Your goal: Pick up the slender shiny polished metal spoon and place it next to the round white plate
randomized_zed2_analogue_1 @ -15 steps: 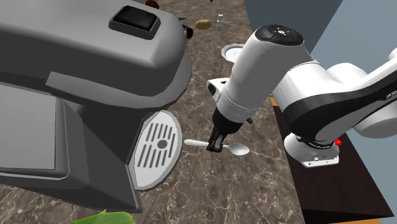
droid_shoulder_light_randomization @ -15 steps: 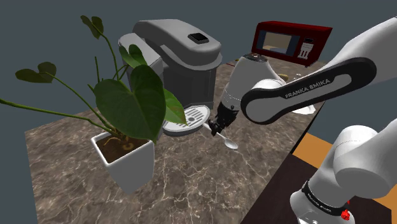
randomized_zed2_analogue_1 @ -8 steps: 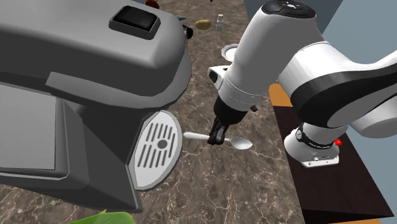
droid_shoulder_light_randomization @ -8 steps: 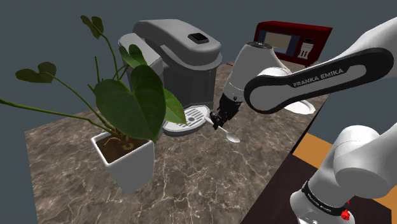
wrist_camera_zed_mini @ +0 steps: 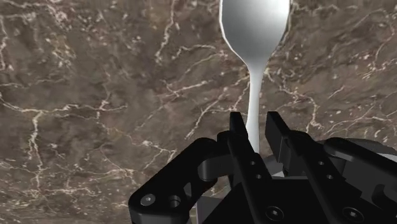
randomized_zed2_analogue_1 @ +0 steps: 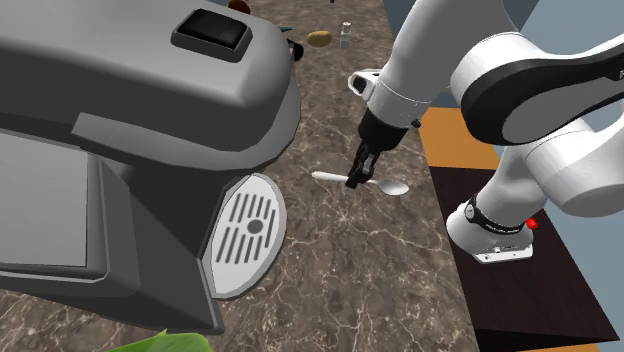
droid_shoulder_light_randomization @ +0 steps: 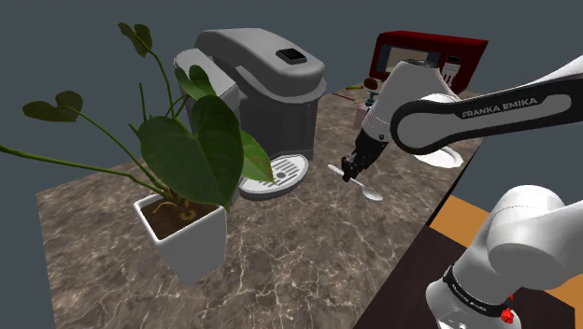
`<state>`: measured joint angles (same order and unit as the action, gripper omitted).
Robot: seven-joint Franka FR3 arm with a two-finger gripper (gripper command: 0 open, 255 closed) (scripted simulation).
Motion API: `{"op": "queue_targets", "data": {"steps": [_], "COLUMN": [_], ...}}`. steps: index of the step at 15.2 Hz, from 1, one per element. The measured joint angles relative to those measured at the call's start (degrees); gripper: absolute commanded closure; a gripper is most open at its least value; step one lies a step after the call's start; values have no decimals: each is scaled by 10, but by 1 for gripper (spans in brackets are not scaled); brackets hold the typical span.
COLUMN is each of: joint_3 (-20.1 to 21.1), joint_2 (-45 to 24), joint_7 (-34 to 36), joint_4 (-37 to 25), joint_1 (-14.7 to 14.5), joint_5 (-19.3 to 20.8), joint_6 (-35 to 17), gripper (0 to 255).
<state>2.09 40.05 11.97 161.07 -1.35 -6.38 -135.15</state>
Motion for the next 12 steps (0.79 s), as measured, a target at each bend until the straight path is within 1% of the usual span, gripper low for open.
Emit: {"op": "queue_targets", "data": {"steps": [3, 6, 8, 12], "joint_3": [-40, -82, -108, -167], "joint_2": [34, 67, 70, 91], "joint_7": [-45, -92, -122, -190], "joint_4": [19, 30, 29, 32], "joint_1": [25, 55, 73, 118], "joint_5": [19, 42, 57, 92], "joint_6": [18, 44, 50, 73], "gripper": [255, 255, 255, 255]}}
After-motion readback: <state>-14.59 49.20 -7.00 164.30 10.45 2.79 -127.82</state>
